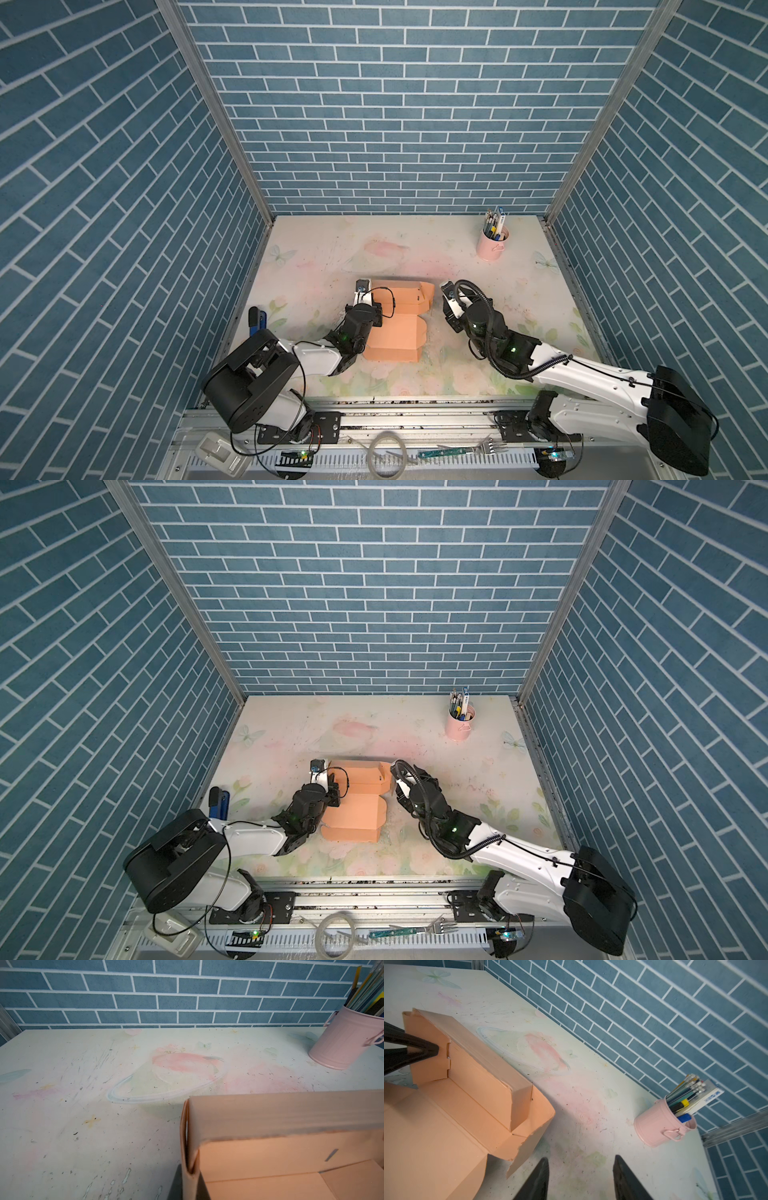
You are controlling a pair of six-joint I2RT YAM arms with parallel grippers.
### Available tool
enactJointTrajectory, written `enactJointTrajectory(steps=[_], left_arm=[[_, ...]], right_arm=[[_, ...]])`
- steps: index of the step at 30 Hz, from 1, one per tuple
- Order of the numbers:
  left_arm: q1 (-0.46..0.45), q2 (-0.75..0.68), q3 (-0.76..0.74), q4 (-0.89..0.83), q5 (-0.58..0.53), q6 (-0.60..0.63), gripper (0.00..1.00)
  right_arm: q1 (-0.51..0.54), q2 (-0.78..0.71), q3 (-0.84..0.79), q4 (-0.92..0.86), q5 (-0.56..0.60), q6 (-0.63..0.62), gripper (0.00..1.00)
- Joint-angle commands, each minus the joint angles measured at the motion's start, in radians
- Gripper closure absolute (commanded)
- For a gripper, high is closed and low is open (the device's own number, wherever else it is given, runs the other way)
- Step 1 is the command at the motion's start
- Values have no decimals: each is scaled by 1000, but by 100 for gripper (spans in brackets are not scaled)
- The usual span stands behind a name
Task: Fold the paper box
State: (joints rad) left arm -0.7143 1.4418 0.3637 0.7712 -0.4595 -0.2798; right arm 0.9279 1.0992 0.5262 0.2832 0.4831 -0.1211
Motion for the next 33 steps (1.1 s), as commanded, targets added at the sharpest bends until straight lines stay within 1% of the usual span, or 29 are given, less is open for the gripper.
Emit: enactJointTrajectory(steps=[1,6,9,15,23,28,33], left_arm=[[-8,-25,4,-40,-31,1,93],[-8,-48,-9,-49,-61,-11,94],[-13,-72,-18,-66,-93,-35,94],[-17,-139,-7,-135,-135,-39,94],[-25,-138,-46,-82,-151,-26,94],[-39,-99,-63,-27,-175,-9,94],[-47,-50,-67,12,-193,-17,94]], right_arm=[[-64,0,-35,-2,-176,215,49],[-133,66,-74,108,-300,292,48],[-145,127,-57,146,-333,309,48],[-158,232,-27,223,-378,333,48],[-161,389,30,331,-415,376,50],[-153,456,91,353,-438,377,51],[-98,501,129,367,-423,377,53]])
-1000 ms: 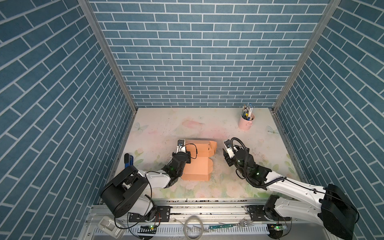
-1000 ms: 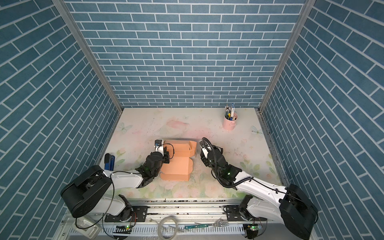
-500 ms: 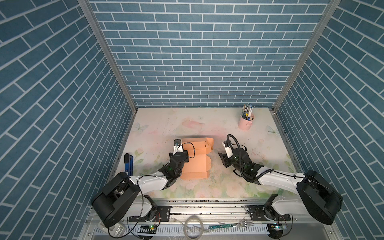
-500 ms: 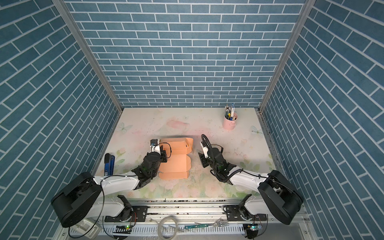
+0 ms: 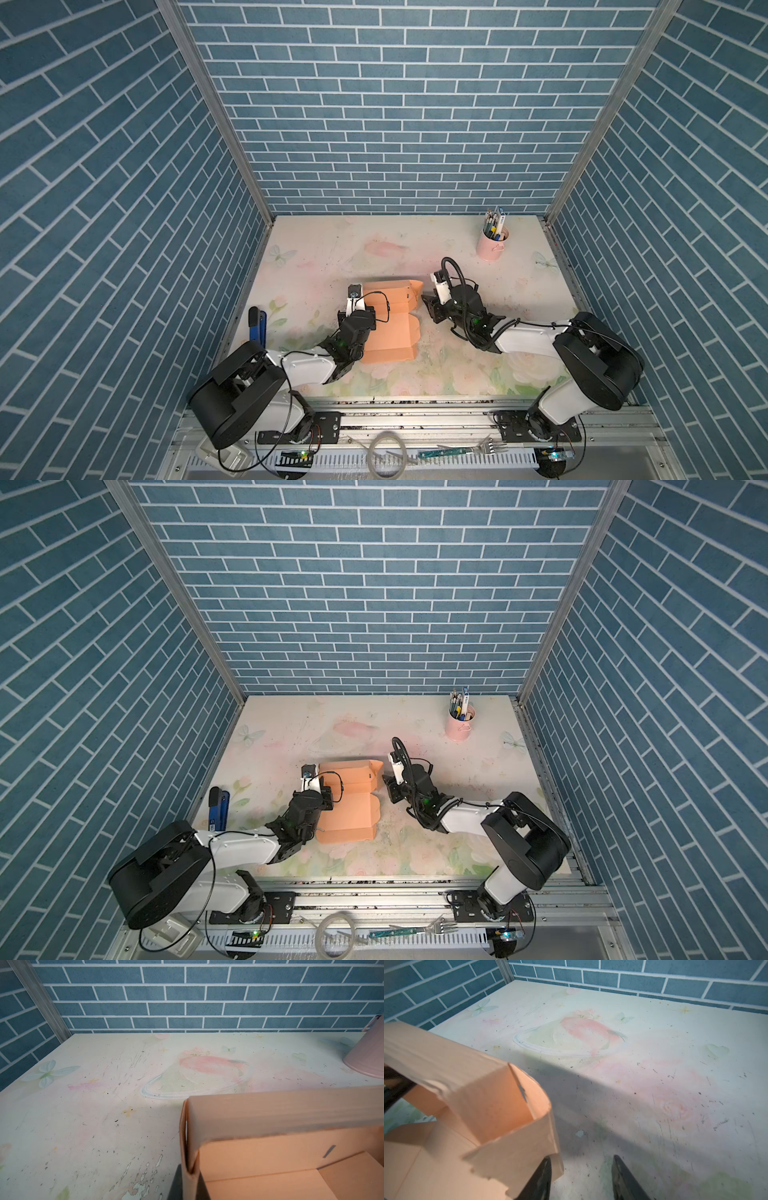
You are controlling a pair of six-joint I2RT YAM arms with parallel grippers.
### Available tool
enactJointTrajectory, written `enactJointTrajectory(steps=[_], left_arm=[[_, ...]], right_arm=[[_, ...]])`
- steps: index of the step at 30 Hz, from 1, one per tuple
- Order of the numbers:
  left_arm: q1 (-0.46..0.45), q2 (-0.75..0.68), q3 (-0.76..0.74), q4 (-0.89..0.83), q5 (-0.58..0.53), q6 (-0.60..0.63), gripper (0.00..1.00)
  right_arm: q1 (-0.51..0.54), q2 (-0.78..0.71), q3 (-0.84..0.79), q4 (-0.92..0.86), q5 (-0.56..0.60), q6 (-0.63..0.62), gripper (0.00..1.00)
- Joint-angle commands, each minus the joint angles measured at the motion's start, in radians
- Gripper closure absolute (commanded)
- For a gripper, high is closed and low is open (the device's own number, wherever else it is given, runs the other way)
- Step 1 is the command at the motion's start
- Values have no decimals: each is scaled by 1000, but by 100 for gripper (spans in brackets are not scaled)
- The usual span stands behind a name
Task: Fold the paper box
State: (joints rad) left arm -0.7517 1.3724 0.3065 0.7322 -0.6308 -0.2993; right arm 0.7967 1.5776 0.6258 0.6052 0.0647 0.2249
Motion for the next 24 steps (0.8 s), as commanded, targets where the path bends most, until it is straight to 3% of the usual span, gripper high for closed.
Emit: enactJointTrajectory(steps=[1,12,24], left_arm=[[-9,27,-7,50,-22,3,94],[-10,28,-12,54,-23,-13,94],[-9,14,-7,26,-3,-18,94]], right_arm=[[44,30,35,49,-4,31,53],[86,102,50,152,-17,44,55],[91,123,56,235,-116,9,57]])
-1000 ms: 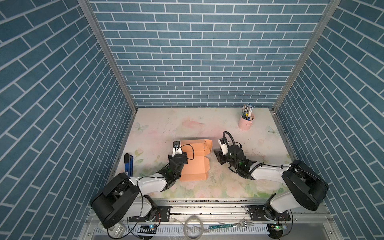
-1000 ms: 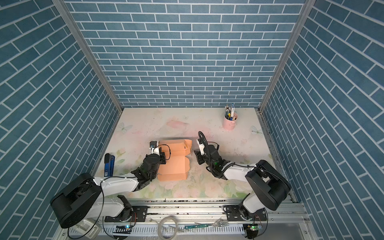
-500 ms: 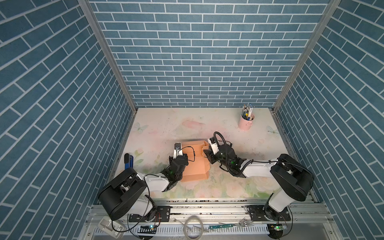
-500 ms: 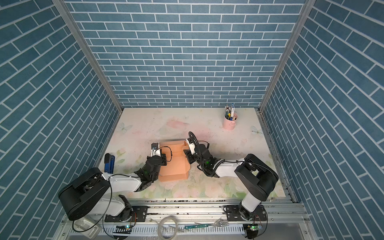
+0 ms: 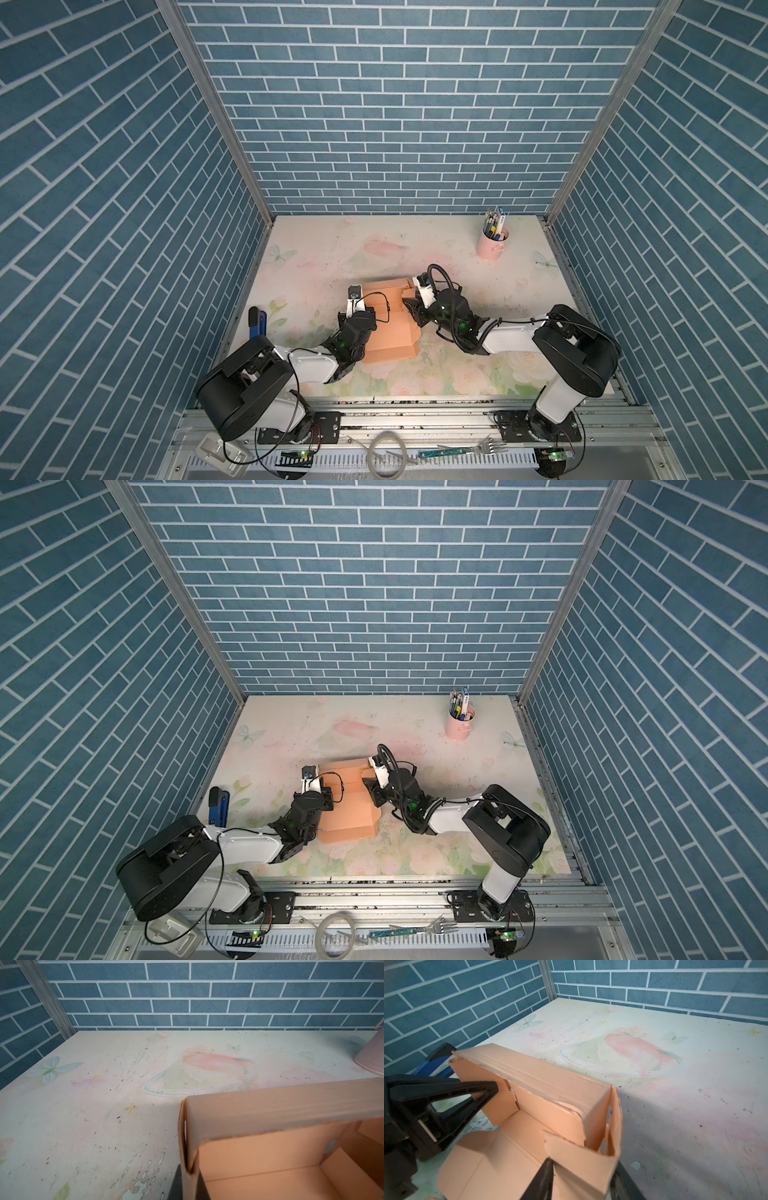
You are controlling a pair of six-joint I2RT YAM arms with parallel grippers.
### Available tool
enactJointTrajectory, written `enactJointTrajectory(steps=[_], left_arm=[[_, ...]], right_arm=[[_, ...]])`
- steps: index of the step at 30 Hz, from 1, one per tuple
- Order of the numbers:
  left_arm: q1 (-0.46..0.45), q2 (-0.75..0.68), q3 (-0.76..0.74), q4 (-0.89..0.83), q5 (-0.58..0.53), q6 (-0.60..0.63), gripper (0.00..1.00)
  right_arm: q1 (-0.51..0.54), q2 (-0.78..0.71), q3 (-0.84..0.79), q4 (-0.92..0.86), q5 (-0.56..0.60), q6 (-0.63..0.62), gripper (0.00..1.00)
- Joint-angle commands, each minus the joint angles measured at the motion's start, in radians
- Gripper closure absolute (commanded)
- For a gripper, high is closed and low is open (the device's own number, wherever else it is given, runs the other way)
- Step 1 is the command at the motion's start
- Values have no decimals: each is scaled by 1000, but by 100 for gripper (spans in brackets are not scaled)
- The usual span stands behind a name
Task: Fold the paper box
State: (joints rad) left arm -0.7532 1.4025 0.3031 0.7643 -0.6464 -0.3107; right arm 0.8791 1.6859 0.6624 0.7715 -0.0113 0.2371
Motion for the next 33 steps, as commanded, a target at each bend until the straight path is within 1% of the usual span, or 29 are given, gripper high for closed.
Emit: enactJointTrajectory(steps=[1,7,12,18,28,31,33], left_arm=[[-9,-17,-4,-8,13,-8,94],[-8,-28,-3,-17,21,-10,94],[-8,-31,-4,-21,28,-12,94],[-9,-38,-3,-27,36,-11,94],[-9,-40,-2,-32,46,-19,94],[-9,-42,-2,-35,42,-23,94],[-10,-46,3,-40,41,-24,94]], right_arm=[[11,15,19,77,-44,-5,57],[28,25,34,75,-55,-26,58],[37,30,31,81,-11,-37,62],[55,27,23,118,112,-87,69],[82,49,52,136,228,-141,81],[107,61,56,154,302,-169,84],[125,70,69,155,371,-190,86]])
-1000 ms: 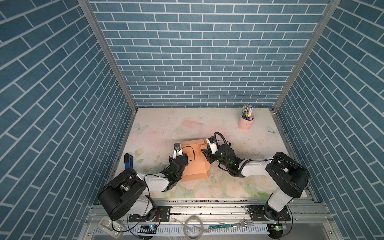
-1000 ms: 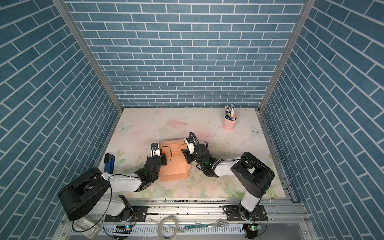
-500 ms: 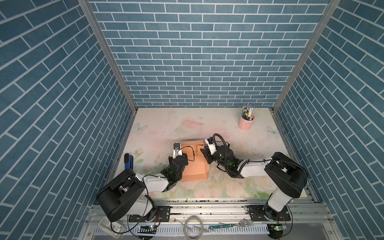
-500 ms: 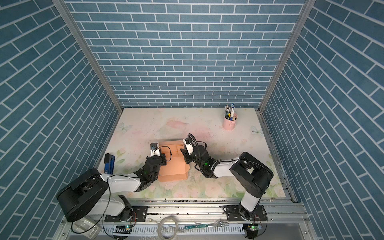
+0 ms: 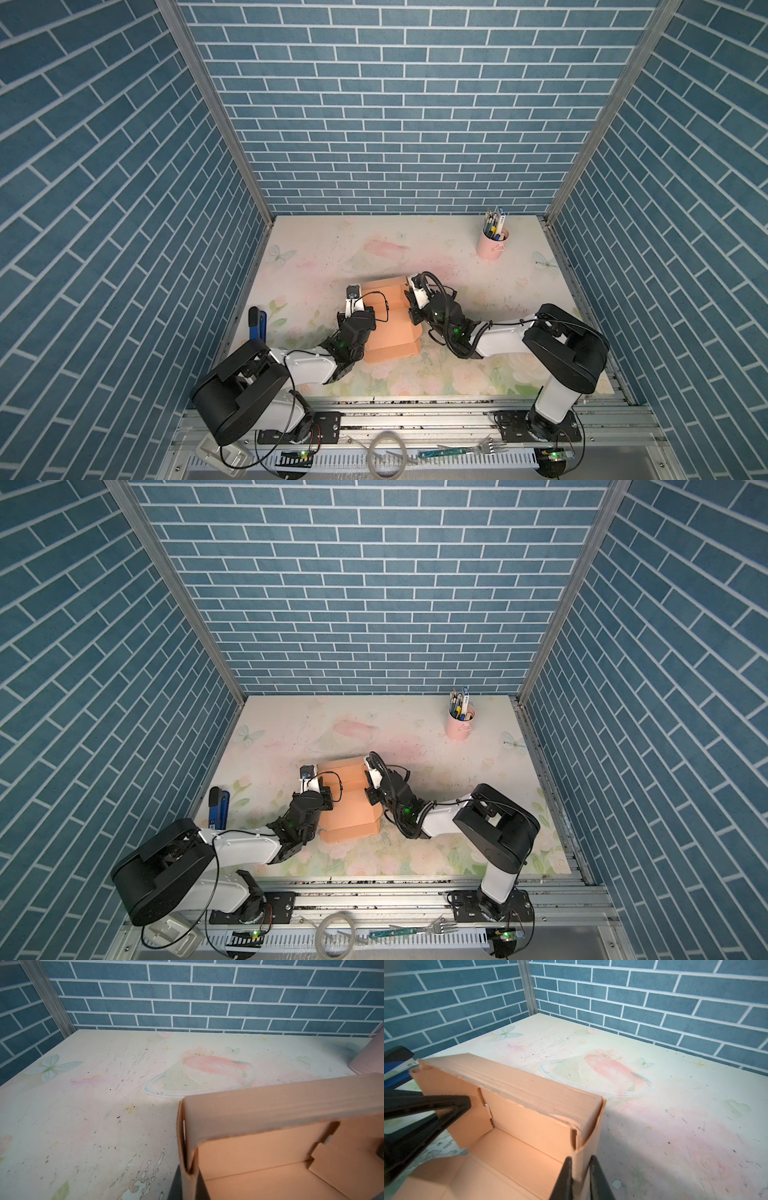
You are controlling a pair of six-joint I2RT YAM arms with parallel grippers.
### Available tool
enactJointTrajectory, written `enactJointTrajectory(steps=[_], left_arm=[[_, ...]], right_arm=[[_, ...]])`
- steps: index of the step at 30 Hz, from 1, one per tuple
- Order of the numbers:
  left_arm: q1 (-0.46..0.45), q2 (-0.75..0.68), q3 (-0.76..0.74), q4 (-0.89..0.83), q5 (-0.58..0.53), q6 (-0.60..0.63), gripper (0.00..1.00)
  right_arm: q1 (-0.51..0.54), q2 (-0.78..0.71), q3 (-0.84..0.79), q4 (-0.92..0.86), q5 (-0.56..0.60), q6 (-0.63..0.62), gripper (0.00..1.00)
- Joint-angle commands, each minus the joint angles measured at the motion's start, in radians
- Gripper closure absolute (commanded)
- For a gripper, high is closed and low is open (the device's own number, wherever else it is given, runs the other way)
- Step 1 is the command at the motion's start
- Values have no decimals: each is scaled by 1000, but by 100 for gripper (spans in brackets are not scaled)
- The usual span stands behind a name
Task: Fold the paper box
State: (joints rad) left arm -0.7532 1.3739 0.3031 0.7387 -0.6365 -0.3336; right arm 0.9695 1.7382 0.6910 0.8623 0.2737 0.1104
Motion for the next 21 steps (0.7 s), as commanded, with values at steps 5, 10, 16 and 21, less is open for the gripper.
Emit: enactJointTrajectory(steps=[5,10,16,21], left_arm=[[-11,-20,5,-27,31,-4,94],[-12,-24,9,-34,30,-5,94],[-12,-28,12,-40,30,-6,94],[-13,-32,12,-45,28,-6,94]], right_arm=[[71,52,78,62,249,-84,91],[104,95,125,63,405,-103,95],[133,149,197,23,587,-104,99],[152,205,271,-23,739,-110,100]])
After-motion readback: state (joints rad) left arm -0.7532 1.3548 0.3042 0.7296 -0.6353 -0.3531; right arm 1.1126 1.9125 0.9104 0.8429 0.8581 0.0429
